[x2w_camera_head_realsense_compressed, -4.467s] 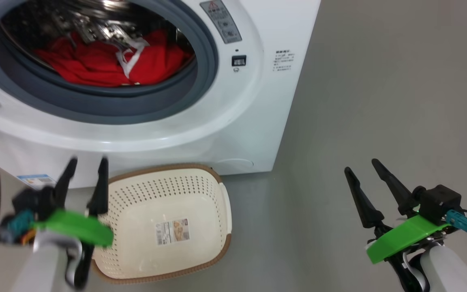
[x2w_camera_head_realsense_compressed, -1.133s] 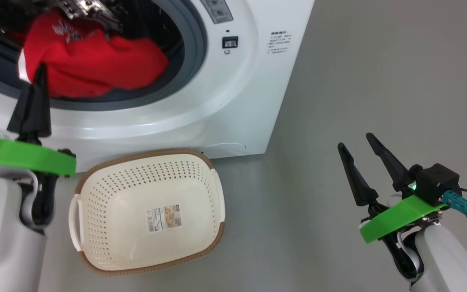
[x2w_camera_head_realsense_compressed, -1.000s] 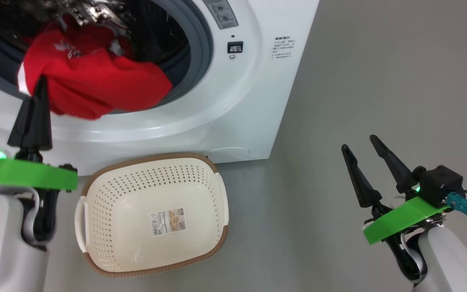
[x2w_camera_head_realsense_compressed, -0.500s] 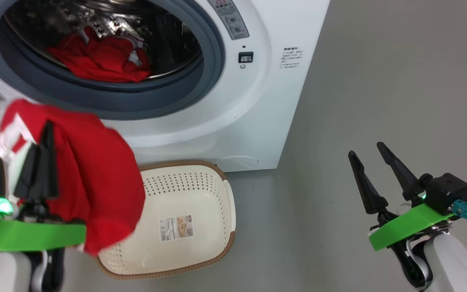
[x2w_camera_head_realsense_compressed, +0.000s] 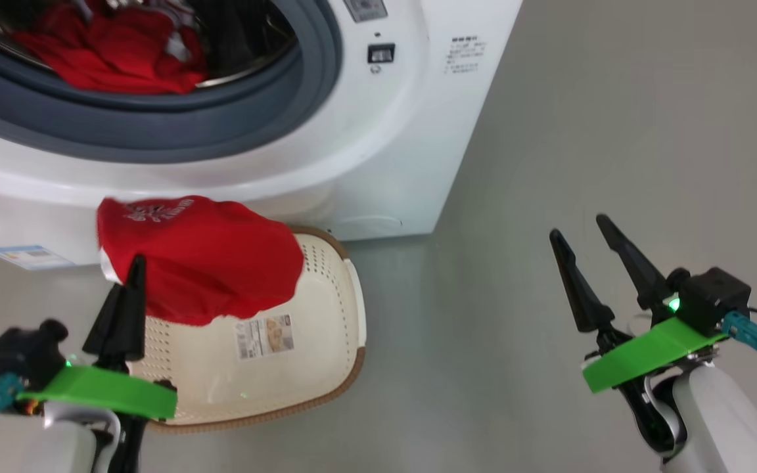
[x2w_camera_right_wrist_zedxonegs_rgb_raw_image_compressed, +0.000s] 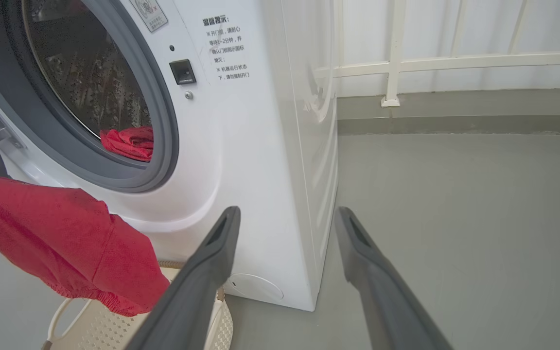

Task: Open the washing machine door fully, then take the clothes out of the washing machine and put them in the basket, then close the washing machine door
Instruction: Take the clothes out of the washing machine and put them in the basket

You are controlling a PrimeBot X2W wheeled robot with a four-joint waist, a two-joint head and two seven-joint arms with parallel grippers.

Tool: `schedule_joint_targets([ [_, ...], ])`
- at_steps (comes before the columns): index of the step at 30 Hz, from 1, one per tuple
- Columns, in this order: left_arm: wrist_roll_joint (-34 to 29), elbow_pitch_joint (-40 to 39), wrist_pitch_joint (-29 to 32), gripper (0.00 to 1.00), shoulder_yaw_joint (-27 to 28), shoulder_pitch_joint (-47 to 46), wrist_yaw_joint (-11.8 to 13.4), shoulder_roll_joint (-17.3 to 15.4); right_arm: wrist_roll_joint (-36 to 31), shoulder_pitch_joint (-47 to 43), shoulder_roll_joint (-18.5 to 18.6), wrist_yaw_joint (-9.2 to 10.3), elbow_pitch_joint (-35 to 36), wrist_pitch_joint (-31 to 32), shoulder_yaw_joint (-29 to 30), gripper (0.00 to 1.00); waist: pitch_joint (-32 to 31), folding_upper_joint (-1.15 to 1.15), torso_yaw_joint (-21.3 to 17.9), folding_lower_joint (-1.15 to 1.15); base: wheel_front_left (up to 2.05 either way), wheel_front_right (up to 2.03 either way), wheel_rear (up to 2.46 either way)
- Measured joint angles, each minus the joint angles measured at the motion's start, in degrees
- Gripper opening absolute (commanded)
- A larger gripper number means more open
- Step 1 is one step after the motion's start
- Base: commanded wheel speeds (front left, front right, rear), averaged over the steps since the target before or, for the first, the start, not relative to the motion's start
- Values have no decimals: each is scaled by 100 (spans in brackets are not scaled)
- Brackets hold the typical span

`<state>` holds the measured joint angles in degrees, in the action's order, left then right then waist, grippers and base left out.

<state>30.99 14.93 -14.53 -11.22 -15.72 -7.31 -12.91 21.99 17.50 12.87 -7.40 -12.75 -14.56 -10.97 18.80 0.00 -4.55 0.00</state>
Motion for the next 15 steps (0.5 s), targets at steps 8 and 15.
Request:
schedule_joint_targets([
  [8,134,1279,0,0,-595,-771,0,-142,-26,268,-131,0,53,-1,-18,100,459,0,-206,0,0,0,0],
  [15,299,2540,0,0,-1148,-1424,0,-177,-74,486,-207,0,87,0,-107,100,823,0,-386,0,0,0,0],
])
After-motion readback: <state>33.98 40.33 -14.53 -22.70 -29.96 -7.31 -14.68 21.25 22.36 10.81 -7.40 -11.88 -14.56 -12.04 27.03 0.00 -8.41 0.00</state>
